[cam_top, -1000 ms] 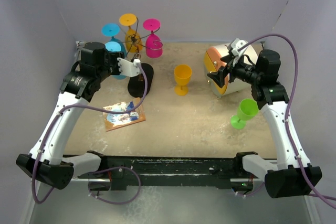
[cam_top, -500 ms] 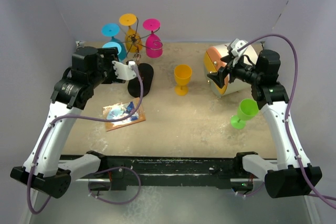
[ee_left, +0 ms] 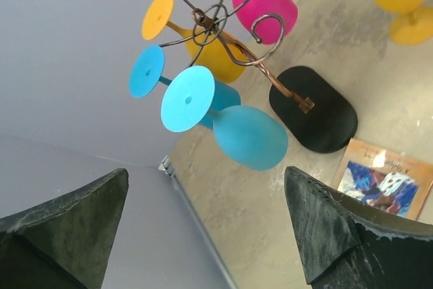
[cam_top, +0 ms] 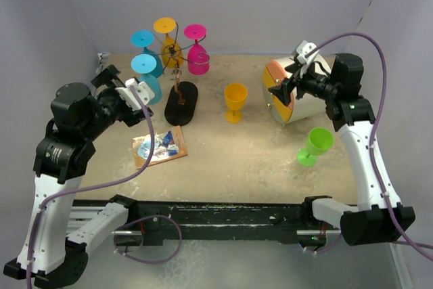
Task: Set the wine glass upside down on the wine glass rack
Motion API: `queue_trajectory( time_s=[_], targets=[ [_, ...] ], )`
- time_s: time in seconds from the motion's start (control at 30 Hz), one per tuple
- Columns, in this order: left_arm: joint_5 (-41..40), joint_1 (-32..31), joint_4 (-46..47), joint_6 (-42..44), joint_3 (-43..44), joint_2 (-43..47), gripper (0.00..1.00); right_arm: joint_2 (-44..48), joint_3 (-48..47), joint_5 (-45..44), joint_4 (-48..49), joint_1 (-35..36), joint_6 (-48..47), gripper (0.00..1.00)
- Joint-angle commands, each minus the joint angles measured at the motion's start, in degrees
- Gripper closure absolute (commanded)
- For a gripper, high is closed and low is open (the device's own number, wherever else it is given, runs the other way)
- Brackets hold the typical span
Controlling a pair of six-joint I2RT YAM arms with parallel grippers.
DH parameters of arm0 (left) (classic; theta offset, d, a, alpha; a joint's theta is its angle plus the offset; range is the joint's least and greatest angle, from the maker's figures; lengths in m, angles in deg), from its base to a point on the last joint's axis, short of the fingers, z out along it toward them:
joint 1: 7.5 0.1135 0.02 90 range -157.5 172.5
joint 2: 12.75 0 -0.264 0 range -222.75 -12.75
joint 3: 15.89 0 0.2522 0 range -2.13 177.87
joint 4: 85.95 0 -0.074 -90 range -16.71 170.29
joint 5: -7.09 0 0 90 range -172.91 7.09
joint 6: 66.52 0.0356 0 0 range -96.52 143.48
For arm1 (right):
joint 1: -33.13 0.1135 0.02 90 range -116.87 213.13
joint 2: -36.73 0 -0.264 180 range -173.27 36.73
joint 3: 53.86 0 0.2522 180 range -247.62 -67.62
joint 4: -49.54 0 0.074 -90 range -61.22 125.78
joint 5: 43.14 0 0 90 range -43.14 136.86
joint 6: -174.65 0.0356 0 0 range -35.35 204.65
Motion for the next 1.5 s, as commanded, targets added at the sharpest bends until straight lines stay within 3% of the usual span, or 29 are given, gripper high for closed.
queue_trajectory(
  time_s=[0.0,0.17,0.5,0.93,1.47],
  targets=[
    [1.3,1.9,4.1,-11.7,-0.9,2.1,0.01,-3.7,-5.6,-4.1,-1.7,2.9,0.1,0.13],
    [-1.7,4.1,6.0,-16.0,-2.4,4.0,0.01,-6.9,-8.1,-21.4,-1.1,13.9,-1.4,0.13],
    [-5.5,4.8,5.9,-15.8,-3.8,6.2,0.01,-24.7,-19.4,-34.9,-8.2,18.9,2.2,0.23],
    [-7.7,4.8,5.0,-14.3,-3.1,6.2,0.01,-39.1,-27.0,-34.0,-13.1,19.4,4.8,0.5],
    [-9.0,4.8,5.3,-13.6,-3.2,5.6,0.01,-43.3,-28.5,-29.8,-15.9,19.6,5.4,0.87]
  ],
)
